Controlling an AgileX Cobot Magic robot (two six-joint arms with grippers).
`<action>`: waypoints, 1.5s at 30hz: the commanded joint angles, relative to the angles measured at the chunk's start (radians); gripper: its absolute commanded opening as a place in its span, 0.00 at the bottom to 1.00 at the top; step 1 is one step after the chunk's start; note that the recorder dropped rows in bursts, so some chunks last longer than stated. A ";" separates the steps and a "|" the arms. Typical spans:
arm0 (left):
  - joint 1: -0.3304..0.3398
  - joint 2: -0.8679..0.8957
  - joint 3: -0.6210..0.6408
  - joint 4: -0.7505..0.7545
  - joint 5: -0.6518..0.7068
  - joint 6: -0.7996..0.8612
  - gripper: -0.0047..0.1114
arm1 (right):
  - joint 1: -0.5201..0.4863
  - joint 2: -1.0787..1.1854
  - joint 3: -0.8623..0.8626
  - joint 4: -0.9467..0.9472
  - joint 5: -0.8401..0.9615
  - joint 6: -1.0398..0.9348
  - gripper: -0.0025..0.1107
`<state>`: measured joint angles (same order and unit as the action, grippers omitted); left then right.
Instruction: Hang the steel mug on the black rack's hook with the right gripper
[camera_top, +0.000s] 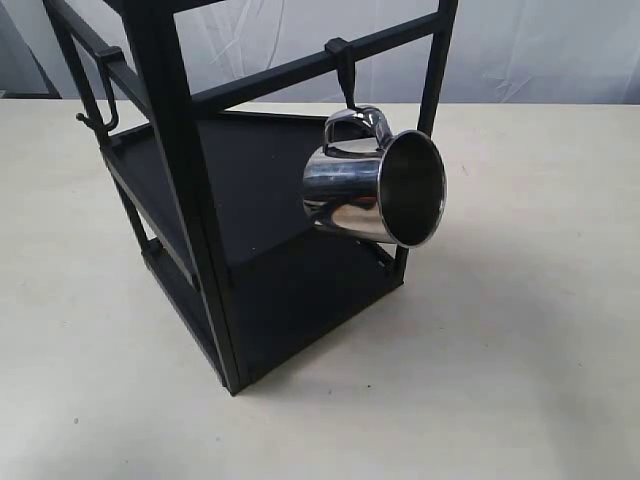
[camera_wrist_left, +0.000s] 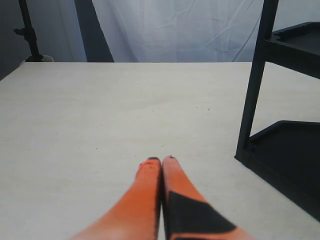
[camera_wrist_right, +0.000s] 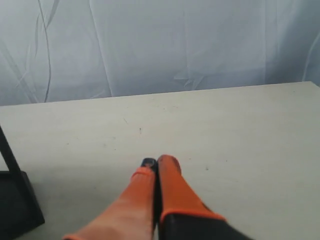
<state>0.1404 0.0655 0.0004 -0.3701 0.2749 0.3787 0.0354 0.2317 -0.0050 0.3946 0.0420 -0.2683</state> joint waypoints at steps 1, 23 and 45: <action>-0.004 -0.007 0.000 -0.014 -0.016 0.001 0.05 | -0.087 -0.089 0.005 0.004 0.104 0.029 0.02; -0.004 -0.007 0.000 -0.014 -0.016 0.001 0.05 | -0.195 -0.232 0.005 -0.142 0.348 0.220 0.02; -0.004 -0.007 0.000 -0.014 -0.016 0.001 0.05 | -0.195 -0.232 0.005 -0.208 0.352 0.262 0.02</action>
<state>0.1404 0.0655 0.0004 -0.3701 0.2749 0.3787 -0.1530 0.0069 -0.0050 0.1952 0.4024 -0.0083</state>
